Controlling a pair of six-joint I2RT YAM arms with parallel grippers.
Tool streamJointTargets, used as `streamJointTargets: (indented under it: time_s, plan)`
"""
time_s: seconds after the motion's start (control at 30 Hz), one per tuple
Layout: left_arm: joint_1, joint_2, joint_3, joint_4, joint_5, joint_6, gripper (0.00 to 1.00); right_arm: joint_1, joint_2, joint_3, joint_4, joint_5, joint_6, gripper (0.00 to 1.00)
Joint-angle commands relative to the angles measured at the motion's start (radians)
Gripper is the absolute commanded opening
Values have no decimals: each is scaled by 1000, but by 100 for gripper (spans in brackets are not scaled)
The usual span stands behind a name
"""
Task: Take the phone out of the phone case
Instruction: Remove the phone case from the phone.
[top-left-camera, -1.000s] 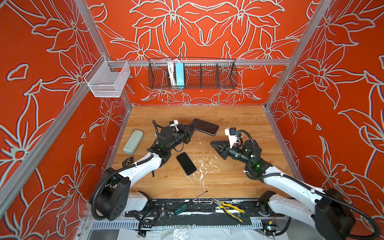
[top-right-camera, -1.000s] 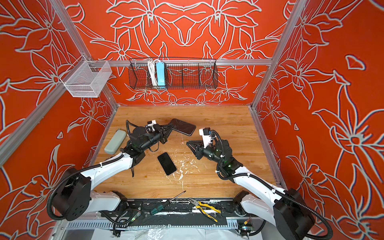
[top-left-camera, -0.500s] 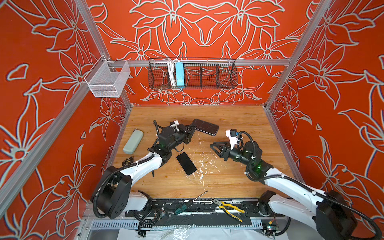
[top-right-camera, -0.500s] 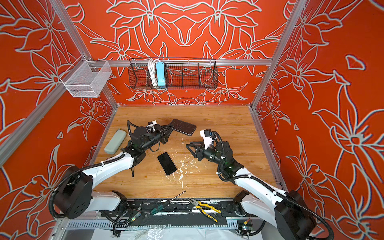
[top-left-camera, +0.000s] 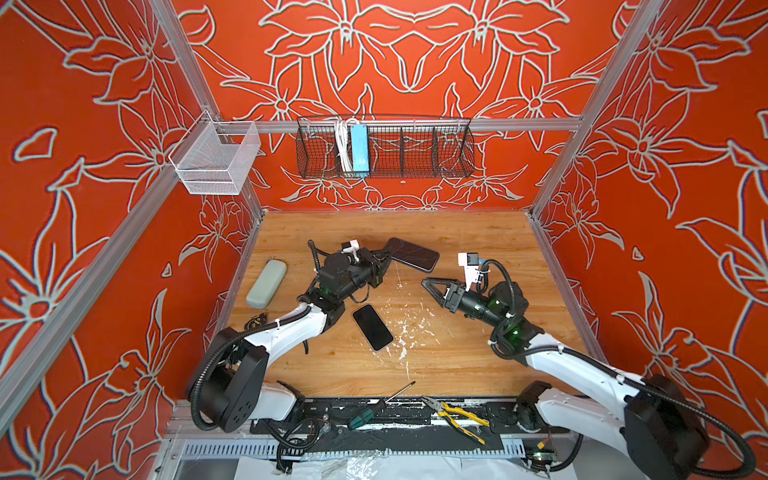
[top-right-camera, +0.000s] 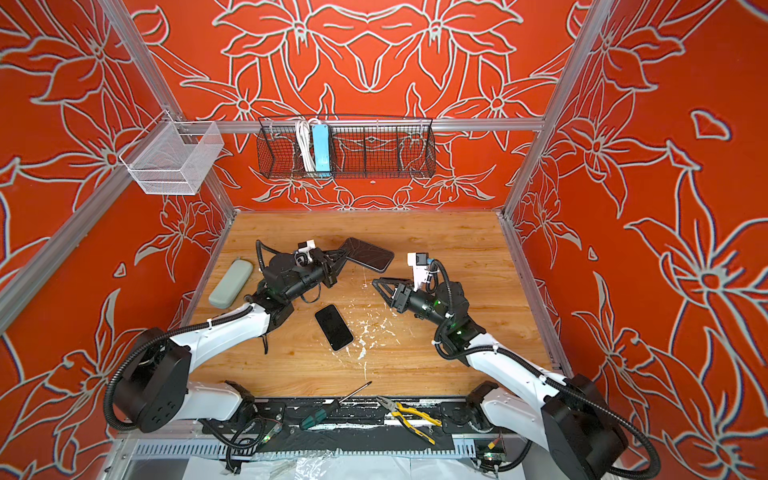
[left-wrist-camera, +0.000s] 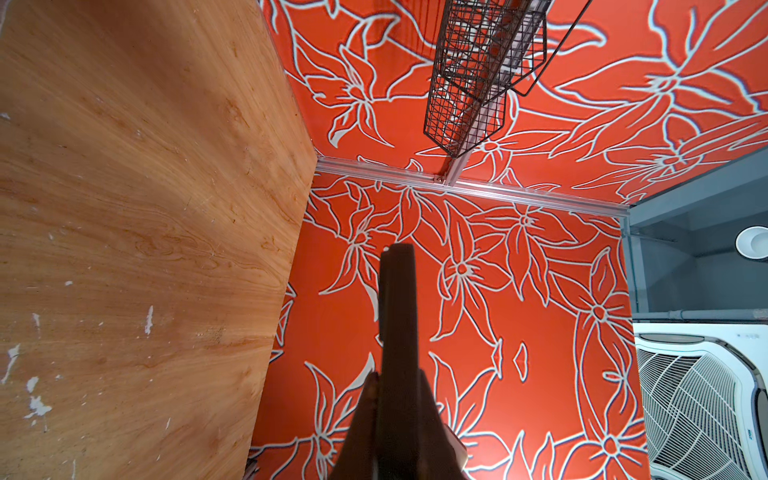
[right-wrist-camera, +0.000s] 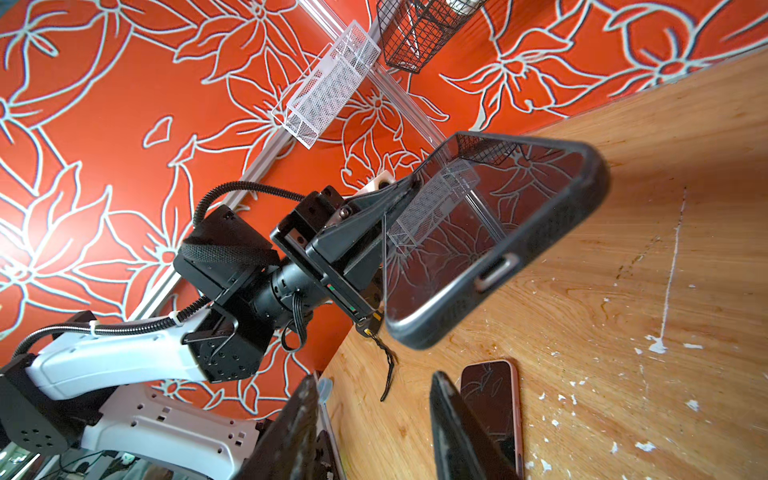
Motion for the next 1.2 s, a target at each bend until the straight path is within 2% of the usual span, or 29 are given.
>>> streamJointTargets:
  time_s: [0.0,0.57,1.17]
  plan:
    - [0,-4,34,110,22,-8,0,-5,35,30,102,23,85,44]
    - [0,-10,38,107,28,-10,0,-7,68,58,106,65,41,37]
    - [0,-17,32,115,34,-34,0,-10,99,58,128,66,-15,18]
